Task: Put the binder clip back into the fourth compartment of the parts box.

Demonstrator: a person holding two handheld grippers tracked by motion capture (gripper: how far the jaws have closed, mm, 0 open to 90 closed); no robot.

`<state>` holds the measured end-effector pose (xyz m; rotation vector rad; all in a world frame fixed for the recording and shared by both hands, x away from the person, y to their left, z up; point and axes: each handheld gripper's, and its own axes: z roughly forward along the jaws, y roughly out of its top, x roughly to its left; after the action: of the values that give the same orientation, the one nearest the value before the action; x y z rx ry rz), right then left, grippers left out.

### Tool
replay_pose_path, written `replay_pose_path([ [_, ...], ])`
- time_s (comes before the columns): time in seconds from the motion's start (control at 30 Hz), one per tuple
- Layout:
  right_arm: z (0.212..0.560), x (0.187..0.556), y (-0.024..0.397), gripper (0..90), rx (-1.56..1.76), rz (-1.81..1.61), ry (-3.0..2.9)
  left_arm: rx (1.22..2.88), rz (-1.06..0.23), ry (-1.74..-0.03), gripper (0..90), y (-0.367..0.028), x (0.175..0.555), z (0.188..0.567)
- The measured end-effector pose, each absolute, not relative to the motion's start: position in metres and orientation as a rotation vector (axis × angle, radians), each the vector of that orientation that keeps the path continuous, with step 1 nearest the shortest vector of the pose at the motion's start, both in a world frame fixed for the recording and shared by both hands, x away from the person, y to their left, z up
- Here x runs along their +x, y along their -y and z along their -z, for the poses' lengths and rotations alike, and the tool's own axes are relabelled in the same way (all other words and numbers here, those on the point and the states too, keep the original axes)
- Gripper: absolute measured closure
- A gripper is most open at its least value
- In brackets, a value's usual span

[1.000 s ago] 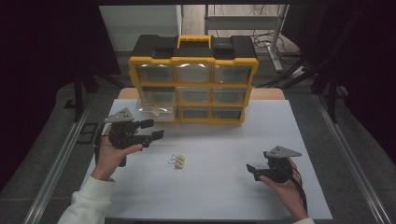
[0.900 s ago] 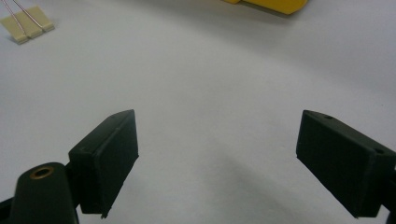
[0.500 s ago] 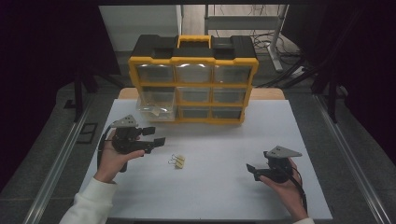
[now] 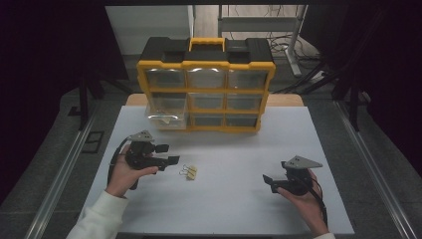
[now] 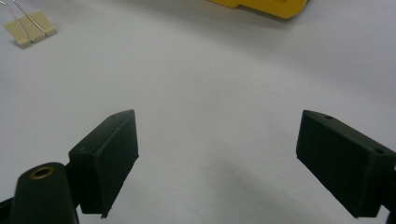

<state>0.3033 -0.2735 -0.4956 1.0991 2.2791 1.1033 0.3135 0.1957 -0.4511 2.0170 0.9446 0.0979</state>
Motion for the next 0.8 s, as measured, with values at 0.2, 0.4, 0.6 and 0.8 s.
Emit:
replay_pose_path([
  [0.2,0.496,0.303,0.274,13.5,1.096,-1.101,-2.280,2.039,-0.073,-0.973,30.6,-0.195,0.318,0.459],
  [0.4,0.496,0.303,0.274,13.5,1.098,-1.098,-2.280,2.070,-0.044,-0.979,30.5,-0.191,0.321,0.467],
  [0.6,0.496,0.303,0.274,13.5,1.097,-1.096,-2.283,2.103,-0.027,-0.992,30.3,-0.186,0.323,0.474],
  [0.8,0.497,0.303,0.272,13.5,1.093,-1.093,-2.289,2.121,-0.020,-0.993,31.1,-0.182,0.324,0.479],
])
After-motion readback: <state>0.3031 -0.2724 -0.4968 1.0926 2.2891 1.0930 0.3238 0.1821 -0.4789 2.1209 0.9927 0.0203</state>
